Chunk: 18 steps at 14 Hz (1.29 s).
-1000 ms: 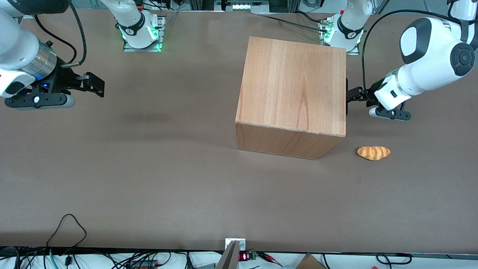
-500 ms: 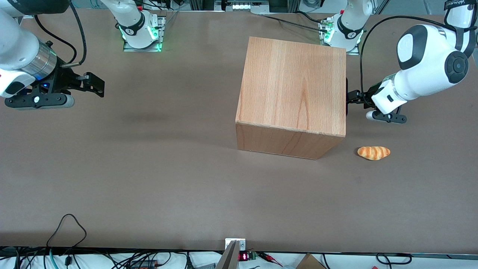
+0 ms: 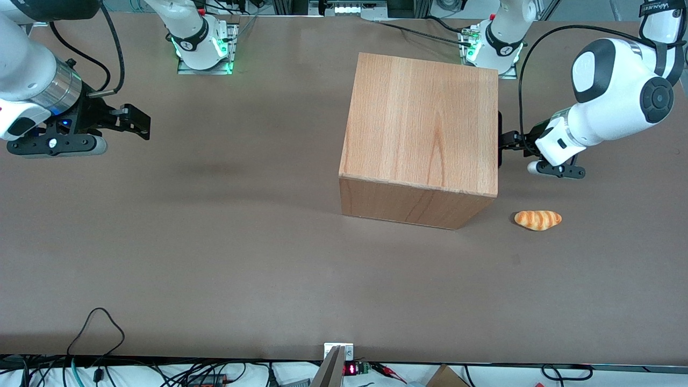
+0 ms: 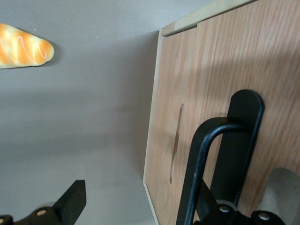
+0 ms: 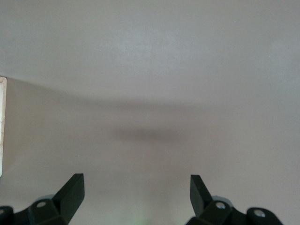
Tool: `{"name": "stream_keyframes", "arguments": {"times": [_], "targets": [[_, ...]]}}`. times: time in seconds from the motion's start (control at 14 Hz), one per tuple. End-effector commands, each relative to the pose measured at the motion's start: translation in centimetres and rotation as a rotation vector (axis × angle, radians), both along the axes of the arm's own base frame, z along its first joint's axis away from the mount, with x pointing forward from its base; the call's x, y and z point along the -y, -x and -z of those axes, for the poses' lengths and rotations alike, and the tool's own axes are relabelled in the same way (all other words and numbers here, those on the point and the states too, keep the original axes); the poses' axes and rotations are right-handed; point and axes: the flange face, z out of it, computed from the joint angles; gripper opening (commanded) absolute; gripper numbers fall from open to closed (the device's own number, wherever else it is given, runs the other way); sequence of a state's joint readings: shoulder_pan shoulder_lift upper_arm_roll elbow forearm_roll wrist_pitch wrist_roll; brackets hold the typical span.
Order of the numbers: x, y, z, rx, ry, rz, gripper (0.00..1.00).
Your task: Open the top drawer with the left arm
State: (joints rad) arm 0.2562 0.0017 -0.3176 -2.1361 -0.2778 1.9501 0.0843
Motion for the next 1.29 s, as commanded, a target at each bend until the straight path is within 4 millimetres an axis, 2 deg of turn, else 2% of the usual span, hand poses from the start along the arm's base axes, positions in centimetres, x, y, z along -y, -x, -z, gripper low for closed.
{"name": "stream_keyframes", "arguments": {"times": [0.0,0.57,1.21], "targets": [[-2.4,-0.3,0.3,0.009,-0.028,-0.012,1.0],[-7.5,-0.8,1.0,0.009,-0.054,-0.077,1.0],[-15.2,0.0,1.3,0.033,-0.03,-0.089,1.0]]}}
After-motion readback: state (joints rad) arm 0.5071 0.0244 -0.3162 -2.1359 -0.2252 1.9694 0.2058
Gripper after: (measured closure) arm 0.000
